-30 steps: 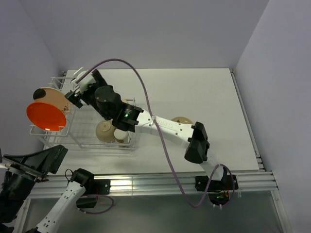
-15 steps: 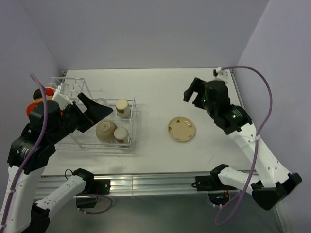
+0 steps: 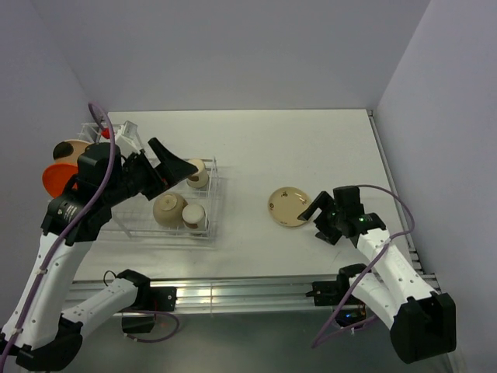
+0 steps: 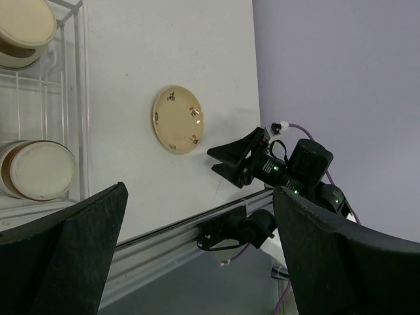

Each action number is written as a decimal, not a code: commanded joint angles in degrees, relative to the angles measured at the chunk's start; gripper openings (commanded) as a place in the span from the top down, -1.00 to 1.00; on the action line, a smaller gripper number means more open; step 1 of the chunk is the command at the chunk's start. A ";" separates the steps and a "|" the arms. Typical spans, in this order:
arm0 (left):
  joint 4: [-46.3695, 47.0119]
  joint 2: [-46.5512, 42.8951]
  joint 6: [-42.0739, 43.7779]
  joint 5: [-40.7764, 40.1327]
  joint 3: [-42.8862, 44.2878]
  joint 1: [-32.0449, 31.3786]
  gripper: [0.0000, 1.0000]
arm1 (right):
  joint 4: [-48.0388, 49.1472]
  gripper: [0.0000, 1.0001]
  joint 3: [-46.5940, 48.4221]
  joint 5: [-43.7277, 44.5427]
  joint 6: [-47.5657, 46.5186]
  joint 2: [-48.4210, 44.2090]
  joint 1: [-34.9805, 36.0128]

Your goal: Load the mixed dishes into the dish rack

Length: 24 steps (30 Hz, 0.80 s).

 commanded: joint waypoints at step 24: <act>1.53 0.89 3.25 7.46 0.16 -1.58 -0.99 | 35.55 0.89 -7.12 -6.55 2.27 21.77 -4.30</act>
